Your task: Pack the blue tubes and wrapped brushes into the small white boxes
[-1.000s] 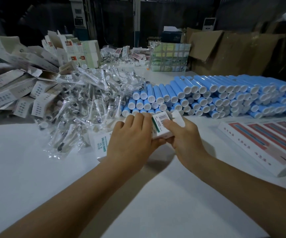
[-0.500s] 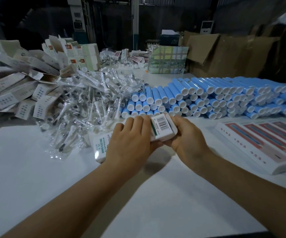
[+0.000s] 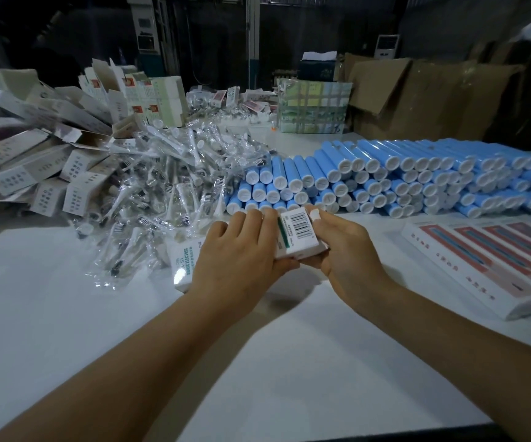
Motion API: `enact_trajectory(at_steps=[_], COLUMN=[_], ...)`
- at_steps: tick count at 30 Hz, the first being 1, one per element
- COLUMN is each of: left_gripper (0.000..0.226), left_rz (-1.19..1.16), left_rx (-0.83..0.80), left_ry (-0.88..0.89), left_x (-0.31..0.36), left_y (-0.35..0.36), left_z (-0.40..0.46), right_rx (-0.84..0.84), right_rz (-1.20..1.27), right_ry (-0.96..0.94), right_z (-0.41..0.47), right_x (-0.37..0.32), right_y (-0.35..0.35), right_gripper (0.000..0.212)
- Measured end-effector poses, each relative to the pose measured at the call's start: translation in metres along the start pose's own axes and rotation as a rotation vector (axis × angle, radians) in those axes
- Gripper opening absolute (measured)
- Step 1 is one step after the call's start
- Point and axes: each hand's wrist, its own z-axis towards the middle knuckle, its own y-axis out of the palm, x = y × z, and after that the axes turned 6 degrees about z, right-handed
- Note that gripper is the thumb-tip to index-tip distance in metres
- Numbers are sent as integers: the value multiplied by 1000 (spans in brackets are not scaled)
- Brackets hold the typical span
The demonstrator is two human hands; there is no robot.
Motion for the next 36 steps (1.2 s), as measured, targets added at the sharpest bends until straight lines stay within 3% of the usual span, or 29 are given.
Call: enact_trajectory(at_steps=[13,18,22,30,36], left_gripper=[68,67,70,74,69], left_rz=[86,83,91,132,146], left_rx=[53,48,-10,-83,-29], left_ry=[63,33,-29,-83,-71], left_x=[11,9,4,6,8], left_y=[-2,-3,-4,-6,-3], left_z=[-5,-4,-2,1,2], right_rx=[107,73,27,77,57], right_rz=[9,28,-140,-578,-631], right_ry=[-36,-77,-79,-298,-290], right_z=[-5,-4,-2,-9,-10], right_x=[8,13,15,20,22], right_y=[4,7,7,7,7], right_gripper=[36,30,41,36,40])
